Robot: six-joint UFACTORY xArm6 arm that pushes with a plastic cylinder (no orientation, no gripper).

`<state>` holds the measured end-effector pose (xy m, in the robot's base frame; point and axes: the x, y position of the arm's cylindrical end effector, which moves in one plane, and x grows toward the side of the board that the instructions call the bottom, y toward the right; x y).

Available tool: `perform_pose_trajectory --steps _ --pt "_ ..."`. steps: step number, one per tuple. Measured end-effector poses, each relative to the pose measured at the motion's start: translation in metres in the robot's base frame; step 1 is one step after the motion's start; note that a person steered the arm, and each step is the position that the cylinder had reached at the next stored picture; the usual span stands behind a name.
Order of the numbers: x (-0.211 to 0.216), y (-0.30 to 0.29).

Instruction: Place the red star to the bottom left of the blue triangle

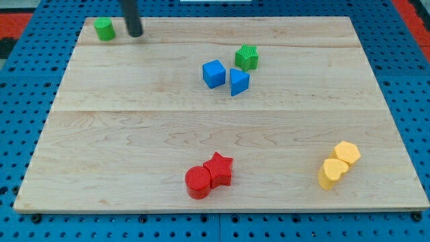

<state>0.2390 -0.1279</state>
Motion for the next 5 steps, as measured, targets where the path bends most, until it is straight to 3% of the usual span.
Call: perform_pose_trajectory --steps 1,3,4,5 --pt "-0.008 0.065" --pt "-0.006 0.08" --pt "0.014 0.166" --pt "0.075 0.214"
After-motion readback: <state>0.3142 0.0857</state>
